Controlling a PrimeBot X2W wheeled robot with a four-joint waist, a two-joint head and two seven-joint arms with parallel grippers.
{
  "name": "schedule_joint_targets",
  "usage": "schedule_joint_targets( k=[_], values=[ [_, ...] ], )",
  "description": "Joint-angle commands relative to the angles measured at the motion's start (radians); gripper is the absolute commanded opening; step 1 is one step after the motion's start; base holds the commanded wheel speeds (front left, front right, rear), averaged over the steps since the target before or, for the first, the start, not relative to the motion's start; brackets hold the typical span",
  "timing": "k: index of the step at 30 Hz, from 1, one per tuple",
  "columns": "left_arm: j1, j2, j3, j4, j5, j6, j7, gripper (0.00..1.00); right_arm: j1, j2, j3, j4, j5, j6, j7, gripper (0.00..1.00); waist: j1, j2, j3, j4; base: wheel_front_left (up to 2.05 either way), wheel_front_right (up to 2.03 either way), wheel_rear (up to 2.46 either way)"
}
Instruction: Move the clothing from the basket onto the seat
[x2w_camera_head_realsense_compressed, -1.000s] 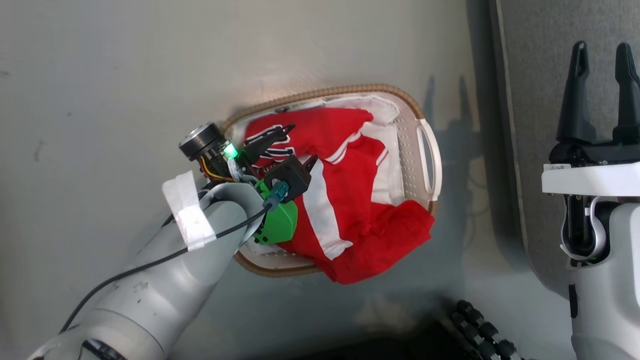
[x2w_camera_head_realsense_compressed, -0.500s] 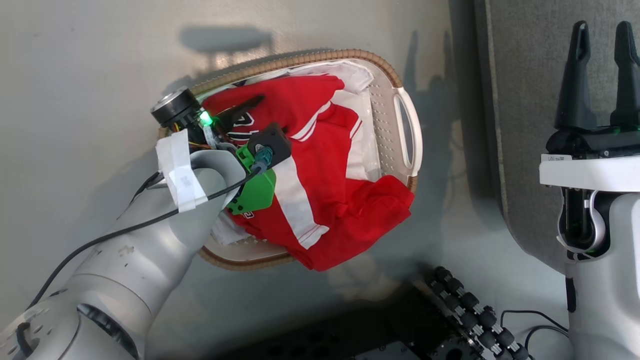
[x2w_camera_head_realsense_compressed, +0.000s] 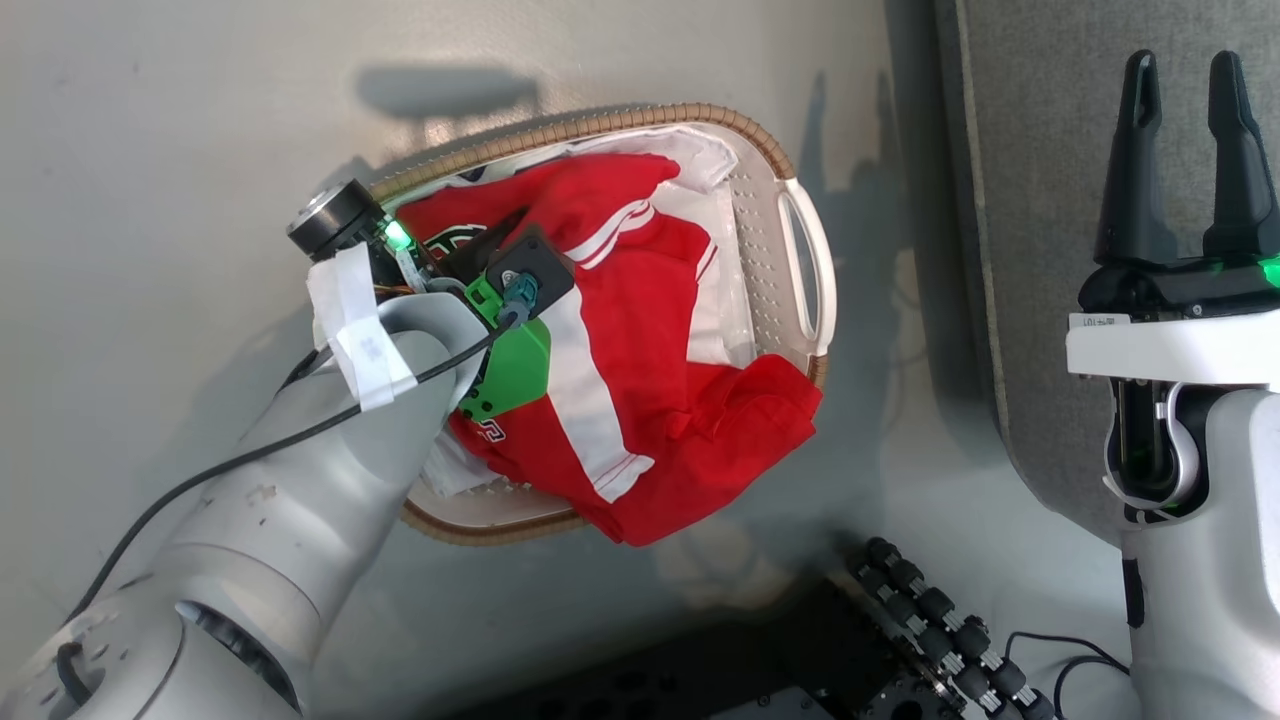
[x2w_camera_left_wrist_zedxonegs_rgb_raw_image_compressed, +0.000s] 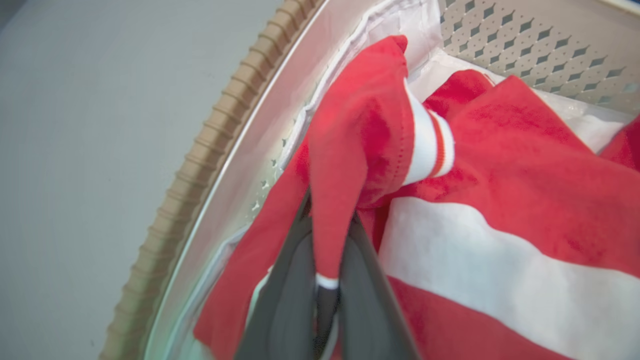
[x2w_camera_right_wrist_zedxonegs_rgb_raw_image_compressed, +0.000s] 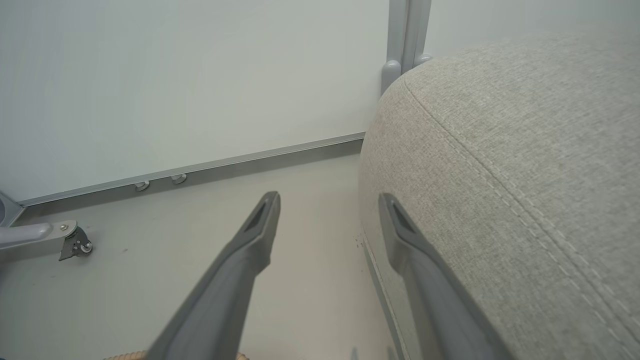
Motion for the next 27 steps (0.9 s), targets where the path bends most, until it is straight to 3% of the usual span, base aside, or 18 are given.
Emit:
schedule_joint_targets(
  k=[1,11,19,27],
  values=[
    [0.022,-0.003,0.006,-0.004,-0.014,0.003,-0.009,0.0,0.007,-0.002,-0.003,0.007,-0.002,-0.001,-0.002,1.0,-0.0001,0.0108,-0.023,0.007,0.0,0.0,0.0],
    [0.106,-0.012,0.023,-0.108,-0.061,-0.009,-0.027,0.0,0.057,-0.003,-0.007,0.048,-0.052,-0.001,-0.002,1.0,-0.0001,0.0108,-0.184,0.053,0.0,0.0,0.0],
    [0.209,0.037,0.043,-0.287,-0.073,-0.002,-0.027,0.0,0.147,-0.003,0.002,0.082,-0.113,-0.001,-0.002,1.0,-0.0001,0.0108,-0.388,0.1,0.0,0.0,0.0],
    [0.273,0.088,0.022,-0.41,-0.07,-0.027,-0.027,0.0,0.258,-0.003,0.01,0.114,-0.163,-0.001,-0.002,1.0,-0.0001,0.0108,-0.6,0.13,0.0,0.0,0.0]
  ],
)
